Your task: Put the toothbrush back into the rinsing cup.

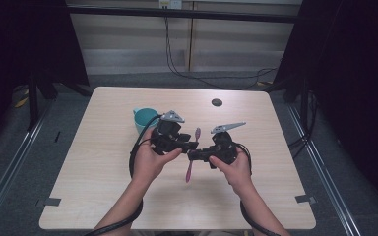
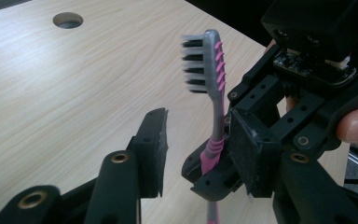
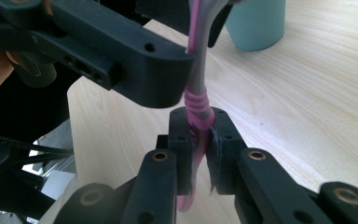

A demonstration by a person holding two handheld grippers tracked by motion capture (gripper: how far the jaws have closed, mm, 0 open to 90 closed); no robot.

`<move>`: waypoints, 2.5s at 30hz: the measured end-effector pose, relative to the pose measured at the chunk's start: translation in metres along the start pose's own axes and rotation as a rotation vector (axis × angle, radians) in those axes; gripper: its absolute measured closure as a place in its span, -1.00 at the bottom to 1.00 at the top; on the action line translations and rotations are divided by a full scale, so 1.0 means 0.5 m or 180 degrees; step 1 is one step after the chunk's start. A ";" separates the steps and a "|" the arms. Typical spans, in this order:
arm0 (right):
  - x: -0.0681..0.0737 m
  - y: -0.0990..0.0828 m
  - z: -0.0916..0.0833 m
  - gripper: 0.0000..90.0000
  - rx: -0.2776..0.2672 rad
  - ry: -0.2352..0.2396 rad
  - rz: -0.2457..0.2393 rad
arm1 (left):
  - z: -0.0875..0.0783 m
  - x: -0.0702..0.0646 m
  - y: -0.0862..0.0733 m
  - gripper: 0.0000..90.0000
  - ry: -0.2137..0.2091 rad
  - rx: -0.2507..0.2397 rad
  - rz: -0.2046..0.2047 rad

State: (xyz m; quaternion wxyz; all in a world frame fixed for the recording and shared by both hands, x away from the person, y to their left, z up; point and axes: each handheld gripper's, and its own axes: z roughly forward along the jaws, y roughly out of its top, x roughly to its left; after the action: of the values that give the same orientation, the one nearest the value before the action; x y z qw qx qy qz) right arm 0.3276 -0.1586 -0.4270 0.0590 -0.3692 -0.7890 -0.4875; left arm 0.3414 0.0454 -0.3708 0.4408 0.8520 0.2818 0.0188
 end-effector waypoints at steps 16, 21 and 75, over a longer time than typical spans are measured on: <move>0.006 0.001 0.011 0.81 0.0001 0.0027 -0.0028 | 0.005 0.003 -0.006 0.75 -0.0152 -0.0073 -0.0120; 0.009 0.000 0.010 0.81 -0.0045 0.0025 -0.0003 | 0.005 0.002 -0.007 0.88 -0.0180 -0.0108 -0.0129; -0.055 -0.131 -0.062 -0.53 -0.0085 -0.1119 -0.0260 | -0.064 0.049 -0.005 0.90 0.0239 -0.0463 -0.0173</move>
State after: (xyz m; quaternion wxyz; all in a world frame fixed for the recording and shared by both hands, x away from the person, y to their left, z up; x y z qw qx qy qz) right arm 0.2970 -0.2148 -0.4709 -0.1046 -0.4171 -0.7950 -0.4279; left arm 0.3519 0.0828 -0.3586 0.4911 0.8085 0.3190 0.0592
